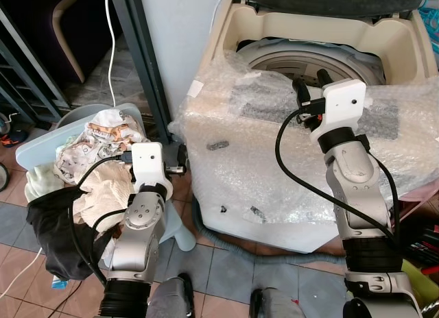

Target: Clothes washing

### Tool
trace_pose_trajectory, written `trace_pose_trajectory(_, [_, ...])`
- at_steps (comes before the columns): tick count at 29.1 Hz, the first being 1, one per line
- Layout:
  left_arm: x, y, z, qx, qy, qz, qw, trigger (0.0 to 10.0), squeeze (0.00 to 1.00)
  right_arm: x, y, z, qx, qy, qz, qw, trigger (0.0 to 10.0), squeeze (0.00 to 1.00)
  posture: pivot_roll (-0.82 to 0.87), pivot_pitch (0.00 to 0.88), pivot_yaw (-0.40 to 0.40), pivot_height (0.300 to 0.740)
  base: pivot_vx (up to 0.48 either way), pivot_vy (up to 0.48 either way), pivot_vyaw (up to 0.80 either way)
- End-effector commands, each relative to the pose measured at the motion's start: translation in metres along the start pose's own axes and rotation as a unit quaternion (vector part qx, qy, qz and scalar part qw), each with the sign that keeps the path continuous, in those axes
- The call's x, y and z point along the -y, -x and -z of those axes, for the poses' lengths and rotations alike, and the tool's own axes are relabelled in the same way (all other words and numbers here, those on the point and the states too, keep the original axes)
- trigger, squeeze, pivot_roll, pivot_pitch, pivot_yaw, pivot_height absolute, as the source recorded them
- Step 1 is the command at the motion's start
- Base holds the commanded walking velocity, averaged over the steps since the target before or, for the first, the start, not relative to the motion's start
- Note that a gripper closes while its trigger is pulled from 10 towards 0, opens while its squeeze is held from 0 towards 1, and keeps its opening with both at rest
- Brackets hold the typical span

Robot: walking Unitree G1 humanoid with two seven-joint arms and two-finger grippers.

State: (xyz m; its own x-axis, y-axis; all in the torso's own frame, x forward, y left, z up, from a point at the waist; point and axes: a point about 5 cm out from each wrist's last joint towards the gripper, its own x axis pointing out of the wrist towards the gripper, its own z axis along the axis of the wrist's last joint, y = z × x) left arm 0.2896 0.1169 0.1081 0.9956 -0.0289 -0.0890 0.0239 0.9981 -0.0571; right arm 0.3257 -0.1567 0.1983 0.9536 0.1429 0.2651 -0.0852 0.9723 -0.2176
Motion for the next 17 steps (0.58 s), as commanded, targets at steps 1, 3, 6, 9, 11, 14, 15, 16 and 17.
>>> trace_pose_trajectory(1, [0.002,0.0,0.002,-0.006,0.009,-0.007,1.0,10.0,0.0,-0.007,-0.004,-0.002,-0.005,-0.02,-0.011,1.0,10.0,0.0,-0.03,0.113,0.04,0.74,0.0,0.48,0.0])
trace_pose_trajectory(3, [0.001,-0.002,0.001,0.0,0.002,-0.007,1.0,10.0,0.0,-0.011,-0.005,0.0,-0.024,-0.075,0.004,0.997,10.0,0.0,-0.03,0.126,0.042,0.74,0.0,0.48,0.0])
trace_pose_trajectory(6, [-0.002,-0.003,0.0,-0.007,0.009,-0.017,1.0,10.0,0.0,-0.014,-0.004,0.005,-0.045,-0.067,-0.004,0.997,10.0,0.0,-0.03,0.12,0.042,0.74,0.0,0.48,0.0])
trace_pose_trajectory(9, [0.0,-0.003,-0.001,0.002,0.009,-0.013,1.0,10.0,0.0,-0.016,0.001,0.001,-0.034,-0.08,-0.016,0.996,10.0,0.0,-0.03,0.122,0.045,0.74,0.0,0.452,0.0])
trace_pose_trajectory(11, [0.001,-0.003,-0.002,0.005,0.009,-0.01,1.0,10.0,0.0,-0.016,0.002,-0.001,-0.026,-0.083,-0.019,0.996,10.0,0.0,-0.03,0.122,0.045,0.74,0.0,0.398,0.0])
trace_pose_trajectory(14, [0.004,-0.002,-0.003,0.013,0.007,0.0,1.0,10.0,0.0,-0.017,0.003,-0.006,-0.007,-0.076,-0.024,0.997,10.0,0.0,-0.04,0.121,0.049,0.74,0.0,0.0,0.79])
trace_pose_trajectory(15, [0.004,-0.002,-0.003,0.01,0.007,-0.004,1.0,10.0,0.0,-0.017,0.003,-0.008,-0.004,-0.075,-0.024,0.997,10.0,0.0,-0.04,0.119,0.05,0.74,0.0,0.0,0.79])
trace_pose_trajectory(16, [0.004,-0.002,-0.003,0.01,0.007,-0.004,1.0,10.0,0.0,-0.017,0.003,-0.008,-0.004,-0.075,-0.024,0.997,10.0,0.0,-0.04,0.119,0.05,0.74,0.0,0.0,0.79])
trace_pose_trajectory(17, [0.004,-0.003,-0.003,0.006,0.01,-0.007,1.0,10.0,0.0,-0.016,0.003,-0.008,-0.002,-0.075,-0.024,0.997,10.0,0.0,-0.04,0.118,0.05,0.74,0.0,0.0,0.79])
